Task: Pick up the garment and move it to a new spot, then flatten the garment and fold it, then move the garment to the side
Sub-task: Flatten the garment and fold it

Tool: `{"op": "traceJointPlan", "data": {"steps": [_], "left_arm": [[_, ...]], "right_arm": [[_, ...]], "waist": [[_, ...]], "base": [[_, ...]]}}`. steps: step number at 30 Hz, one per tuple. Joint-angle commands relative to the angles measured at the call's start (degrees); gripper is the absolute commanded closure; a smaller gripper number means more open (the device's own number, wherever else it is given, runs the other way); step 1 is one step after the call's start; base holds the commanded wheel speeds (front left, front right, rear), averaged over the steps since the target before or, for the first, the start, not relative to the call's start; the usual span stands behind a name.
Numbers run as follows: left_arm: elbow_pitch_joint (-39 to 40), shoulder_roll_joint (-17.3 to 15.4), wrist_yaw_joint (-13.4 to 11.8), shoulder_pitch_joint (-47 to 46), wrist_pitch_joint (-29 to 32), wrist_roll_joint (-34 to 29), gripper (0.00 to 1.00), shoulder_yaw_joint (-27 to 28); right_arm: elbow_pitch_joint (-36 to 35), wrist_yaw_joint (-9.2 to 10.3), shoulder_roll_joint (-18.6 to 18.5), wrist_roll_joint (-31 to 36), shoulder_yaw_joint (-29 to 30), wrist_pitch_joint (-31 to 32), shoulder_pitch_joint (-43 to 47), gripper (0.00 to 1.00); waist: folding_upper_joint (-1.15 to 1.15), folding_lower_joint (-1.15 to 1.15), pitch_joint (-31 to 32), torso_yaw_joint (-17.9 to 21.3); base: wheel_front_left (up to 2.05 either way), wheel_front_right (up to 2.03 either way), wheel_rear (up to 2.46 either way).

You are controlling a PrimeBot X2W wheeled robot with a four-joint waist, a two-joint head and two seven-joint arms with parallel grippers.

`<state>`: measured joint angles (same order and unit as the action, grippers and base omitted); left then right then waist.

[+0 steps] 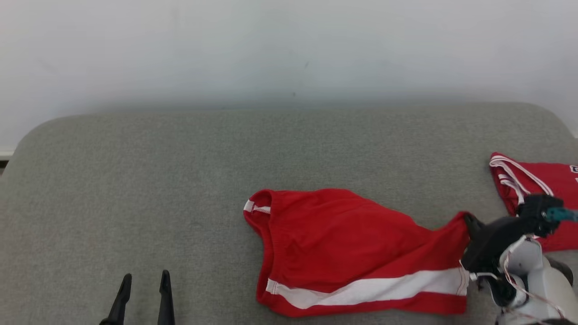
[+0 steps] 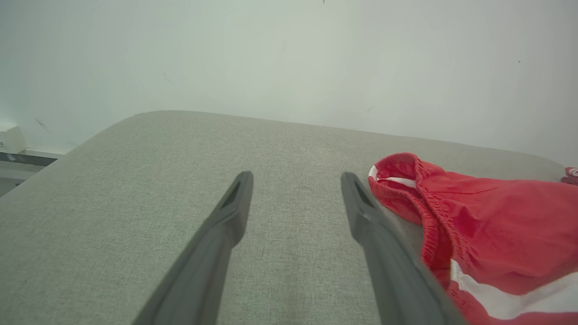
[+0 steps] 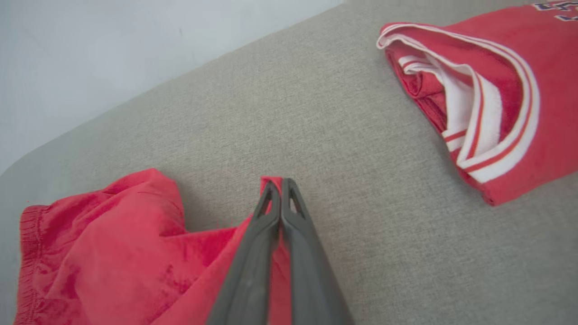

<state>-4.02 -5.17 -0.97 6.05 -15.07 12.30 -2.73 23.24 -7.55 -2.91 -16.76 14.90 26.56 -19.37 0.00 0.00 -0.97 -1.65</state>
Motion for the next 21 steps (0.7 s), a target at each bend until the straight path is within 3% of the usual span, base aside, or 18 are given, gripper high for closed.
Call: {"op": "traceJointPlan", "data": {"steps": [1,4,5,6,7,14,21], "left_arm": [[0.3,0.0,0.2,-0.9,-0.1,-0.5,0.00,0.1],[0.1,0.1,0.3,-1.7,-0.1,-0.7,0.00,-0.1],[-0.1,0.2,0.4,-2.0,-0.1,-0.7,0.00,-0.2],[-0.1,0.2,0.4,-2.0,-0.1,-0.7,0.00,-0.2],[-0.3,0.3,0.1,-2.4,-0.1,-0.7,0.00,-0.1],[-0.7,0.5,-0.5,-1.4,-0.1,-0.3,0.00,1.0],[-1.2,0.8,-0.9,-0.2,-0.1,0.2,0.00,2.4]], "right_arm": [[2.7,0.15,0.0,1.8,0.2,-1.7,-2.4,1.00],[8.8,0.15,0.0,6.4,1.2,-4.7,-6.7,1.00],[10.4,0.15,0.0,8.3,1.3,-5.4,-7.7,0.25],[10.4,0.15,0.0,8.3,1.3,-5.4,-7.7,0.25],[12.6,0.15,0.0,11.3,1.7,-7.5,-9.3,0.00],[14.3,0.15,-1.0,16.7,0.0,-14.3,-9.6,0.00],[8.9,0.15,-2.3,18.2,-5.3,-24.4,-4.8,0.00]], "waist": [[0.00,0.00,-1.6,-1.7],[0.00,0.00,-2.6,-2.9],[0.00,0.00,-2.7,-3.2],[0.00,0.00,-2.7,-3.2],[0.00,0.00,-2.8,-3.6],[0.00,0.00,-1.7,-2.4],[0.00,0.00,1.1,1.2]], "base": [[0.00,0.00,0.00],[0.00,0.00,0.00],[0.00,0.00,0.00],[0.00,0.00,0.00],[0.00,0.00,0.00],[0.00,0.00,0.00],[0.00,0.00,0.00]]}}
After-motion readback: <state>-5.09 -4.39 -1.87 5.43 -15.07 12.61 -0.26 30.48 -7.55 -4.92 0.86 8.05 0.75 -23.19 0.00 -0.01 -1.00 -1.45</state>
